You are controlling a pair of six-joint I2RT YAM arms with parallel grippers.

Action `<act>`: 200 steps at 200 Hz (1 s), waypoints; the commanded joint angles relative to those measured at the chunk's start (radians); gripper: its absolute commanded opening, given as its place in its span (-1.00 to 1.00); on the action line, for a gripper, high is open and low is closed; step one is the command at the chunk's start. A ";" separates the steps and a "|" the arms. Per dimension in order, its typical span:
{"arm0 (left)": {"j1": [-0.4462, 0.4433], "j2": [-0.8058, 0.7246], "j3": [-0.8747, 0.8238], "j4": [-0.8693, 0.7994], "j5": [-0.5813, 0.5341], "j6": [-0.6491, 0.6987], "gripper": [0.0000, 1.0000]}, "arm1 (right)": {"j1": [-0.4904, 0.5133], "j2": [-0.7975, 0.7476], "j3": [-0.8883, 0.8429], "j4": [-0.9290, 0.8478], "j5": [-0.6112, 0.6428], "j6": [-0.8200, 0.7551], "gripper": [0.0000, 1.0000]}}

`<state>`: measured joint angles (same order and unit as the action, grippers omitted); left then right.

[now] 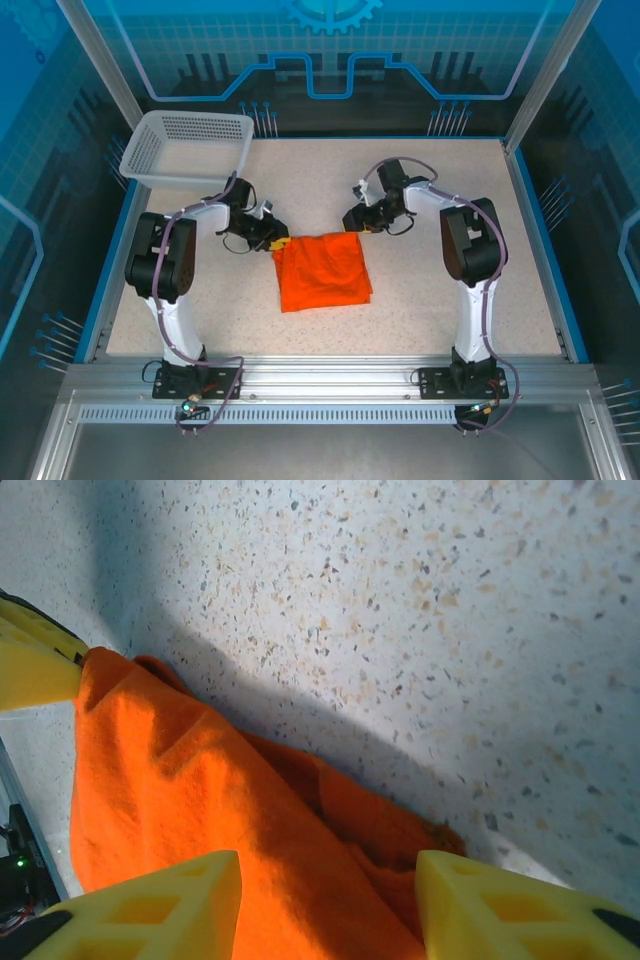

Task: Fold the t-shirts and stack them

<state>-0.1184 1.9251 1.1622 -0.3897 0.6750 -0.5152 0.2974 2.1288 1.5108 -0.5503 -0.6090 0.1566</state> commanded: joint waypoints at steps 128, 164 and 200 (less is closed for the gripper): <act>0.064 -0.323 -0.311 0.213 -0.172 -0.055 -1.00 | 0.015 0.088 0.087 -0.097 0.010 0.099 -1.00; 0.077 -0.300 -0.374 0.205 -0.224 -0.057 -1.00 | 0.020 0.137 0.125 -0.122 0.008 0.137 -1.00; 0.079 -0.262 -0.326 0.160 -0.281 -0.061 -0.93 | 0.022 0.137 0.169 -0.128 0.006 0.183 -0.60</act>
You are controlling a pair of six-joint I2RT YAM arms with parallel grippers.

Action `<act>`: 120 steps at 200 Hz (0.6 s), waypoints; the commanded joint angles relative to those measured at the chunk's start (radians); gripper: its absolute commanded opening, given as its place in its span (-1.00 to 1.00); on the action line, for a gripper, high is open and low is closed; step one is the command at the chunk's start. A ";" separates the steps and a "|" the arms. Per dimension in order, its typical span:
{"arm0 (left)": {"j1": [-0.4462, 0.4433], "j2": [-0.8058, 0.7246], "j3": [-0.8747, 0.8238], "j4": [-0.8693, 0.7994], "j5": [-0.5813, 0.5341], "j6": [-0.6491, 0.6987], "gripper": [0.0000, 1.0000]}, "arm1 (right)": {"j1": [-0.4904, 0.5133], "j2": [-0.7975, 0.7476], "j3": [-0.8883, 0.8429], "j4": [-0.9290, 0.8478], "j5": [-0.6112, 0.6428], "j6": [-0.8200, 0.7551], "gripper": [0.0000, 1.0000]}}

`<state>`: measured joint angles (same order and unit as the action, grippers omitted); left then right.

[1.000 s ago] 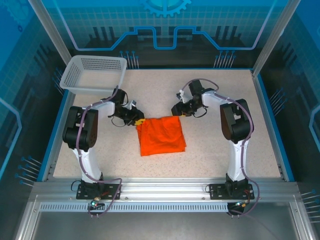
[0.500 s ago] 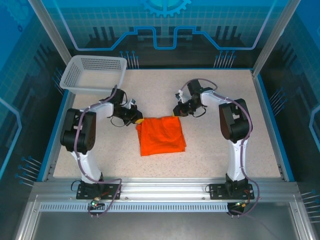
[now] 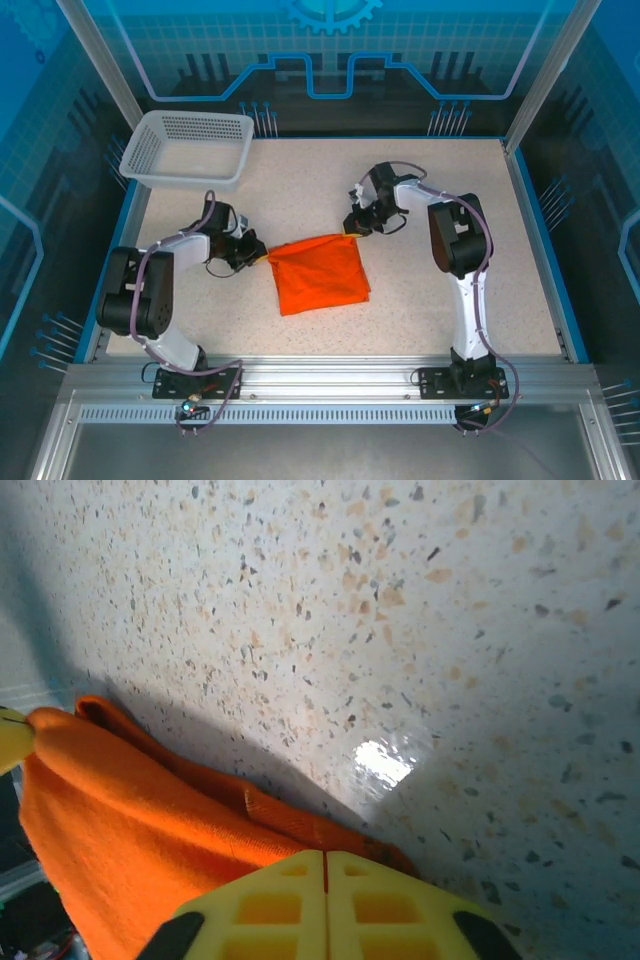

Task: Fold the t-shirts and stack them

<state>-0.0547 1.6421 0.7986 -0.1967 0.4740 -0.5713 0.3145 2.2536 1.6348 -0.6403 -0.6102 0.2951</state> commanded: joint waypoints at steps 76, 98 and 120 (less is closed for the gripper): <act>-0.026 -0.012 0.340 -0.264 -0.103 0.013 0.19 | -0.040 -0.196 -0.053 0.028 0.101 0.245 0.28; -0.111 -0.055 0.324 -0.312 -0.038 0.001 -0.16 | -0.015 -0.300 -0.171 0.098 0.036 0.275 0.00; -0.222 -0.066 0.288 -0.348 0.028 -0.005 -0.33 | 0.050 -0.374 -0.268 0.110 -0.016 0.256 -0.28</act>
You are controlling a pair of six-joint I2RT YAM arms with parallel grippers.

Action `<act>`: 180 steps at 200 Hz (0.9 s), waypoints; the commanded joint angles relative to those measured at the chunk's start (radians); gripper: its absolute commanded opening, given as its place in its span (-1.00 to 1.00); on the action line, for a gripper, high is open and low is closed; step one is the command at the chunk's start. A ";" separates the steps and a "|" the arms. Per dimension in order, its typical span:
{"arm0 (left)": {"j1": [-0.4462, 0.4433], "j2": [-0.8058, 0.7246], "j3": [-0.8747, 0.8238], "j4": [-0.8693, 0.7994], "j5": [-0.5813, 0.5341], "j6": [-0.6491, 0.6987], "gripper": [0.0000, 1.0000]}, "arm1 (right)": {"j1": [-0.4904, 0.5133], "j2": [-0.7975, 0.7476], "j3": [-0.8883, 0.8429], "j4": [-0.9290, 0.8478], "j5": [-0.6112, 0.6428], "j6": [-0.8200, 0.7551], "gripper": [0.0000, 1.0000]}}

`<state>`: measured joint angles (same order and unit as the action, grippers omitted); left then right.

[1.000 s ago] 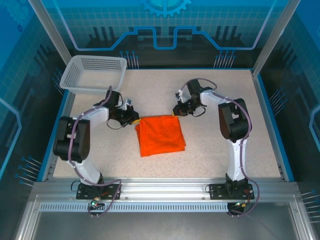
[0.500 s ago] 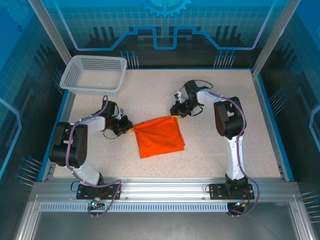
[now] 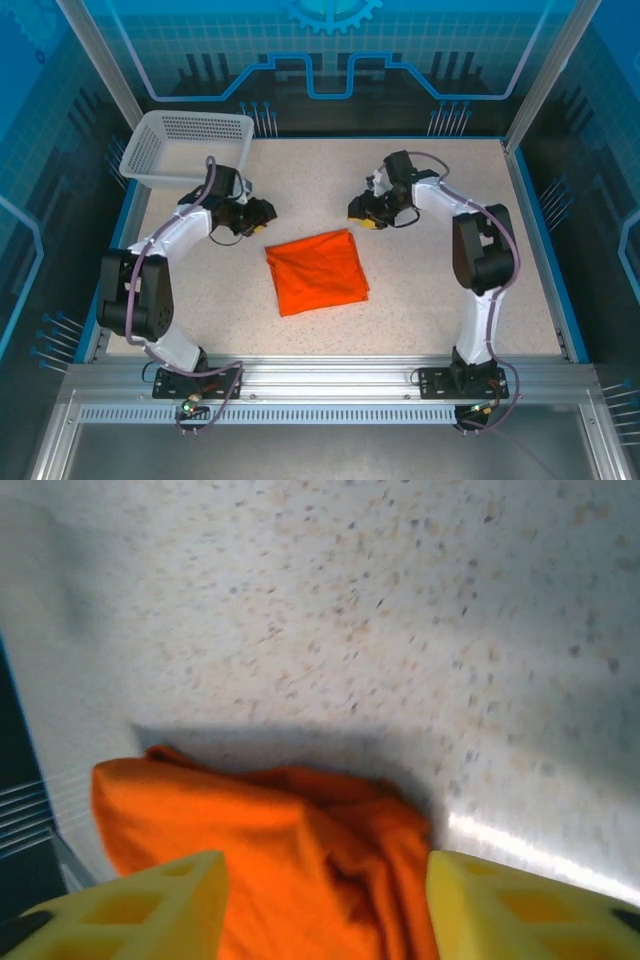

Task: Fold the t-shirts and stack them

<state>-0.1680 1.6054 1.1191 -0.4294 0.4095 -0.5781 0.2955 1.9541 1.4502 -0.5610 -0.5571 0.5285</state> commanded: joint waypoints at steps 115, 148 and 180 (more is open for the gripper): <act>-0.148 -0.107 -0.335 -0.240 -0.291 -0.126 -0.32 | 0.134 -0.008 -0.354 0.095 -0.022 0.100 -0.32; -0.126 -0.153 -0.287 -0.273 -0.283 -0.134 -0.21 | 0.132 -0.079 -0.362 0.167 -0.057 0.137 0.17; -0.133 -0.198 -0.131 -0.258 -0.214 -0.133 -0.20 | 0.119 -0.162 -0.334 0.206 -0.042 0.181 0.32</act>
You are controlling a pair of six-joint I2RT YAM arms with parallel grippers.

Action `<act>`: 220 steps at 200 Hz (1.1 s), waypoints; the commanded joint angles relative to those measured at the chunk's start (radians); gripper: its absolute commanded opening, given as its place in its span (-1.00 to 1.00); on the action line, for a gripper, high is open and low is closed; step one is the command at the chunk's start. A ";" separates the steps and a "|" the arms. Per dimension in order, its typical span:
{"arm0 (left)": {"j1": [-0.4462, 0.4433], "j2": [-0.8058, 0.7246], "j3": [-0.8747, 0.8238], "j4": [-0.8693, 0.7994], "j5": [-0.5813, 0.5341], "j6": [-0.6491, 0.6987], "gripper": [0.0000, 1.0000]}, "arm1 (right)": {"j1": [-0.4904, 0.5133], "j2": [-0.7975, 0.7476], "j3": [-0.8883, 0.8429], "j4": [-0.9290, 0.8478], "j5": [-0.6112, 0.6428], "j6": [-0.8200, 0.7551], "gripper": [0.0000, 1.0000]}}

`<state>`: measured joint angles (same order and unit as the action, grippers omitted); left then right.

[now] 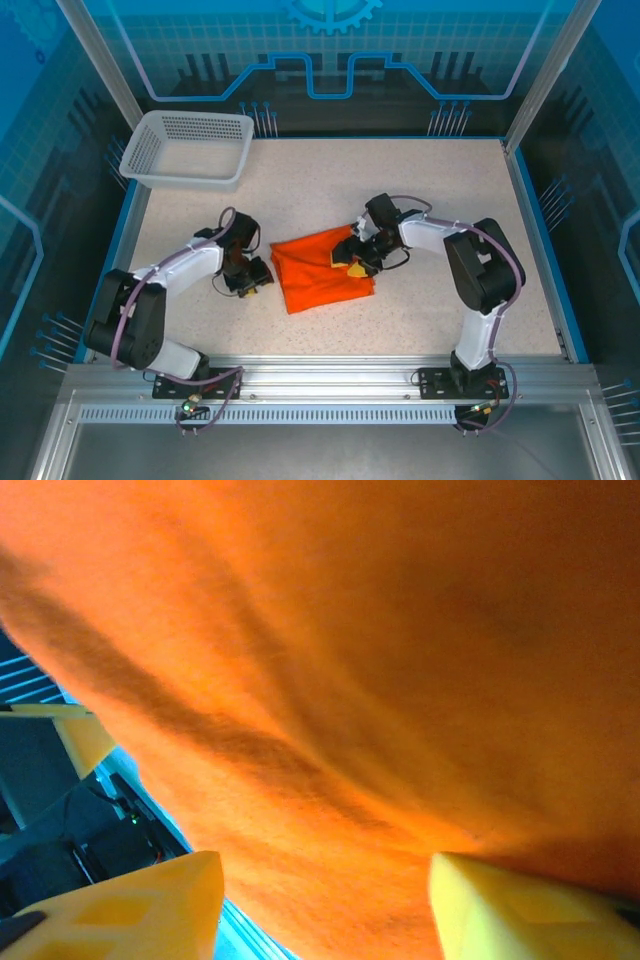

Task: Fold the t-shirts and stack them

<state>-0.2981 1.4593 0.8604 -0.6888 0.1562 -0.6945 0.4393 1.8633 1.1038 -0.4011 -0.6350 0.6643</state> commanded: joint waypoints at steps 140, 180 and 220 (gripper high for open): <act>-0.051 0.238 0.043 0.211 0.003 -0.023 -0.24 | -0.084 0.408 0.530 -0.255 0.168 0.024 -0.51; 0.039 0.193 -0.006 0.229 0.015 0.015 0.20 | -0.114 0.322 0.518 -0.175 0.128 0.001 -0.22; 0.045 0.121 0.094 0.196 0.045 0.031 0.70 | -0.117 0.053 0.305 -0.083 0.182 -0.047 0.71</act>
<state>-0.2646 1.6306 0.8906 -0.4213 0.2359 -0.6971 0.3305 2.0911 1.5192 -0.5301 -0.5018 0.6537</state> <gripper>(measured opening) 0.820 0.796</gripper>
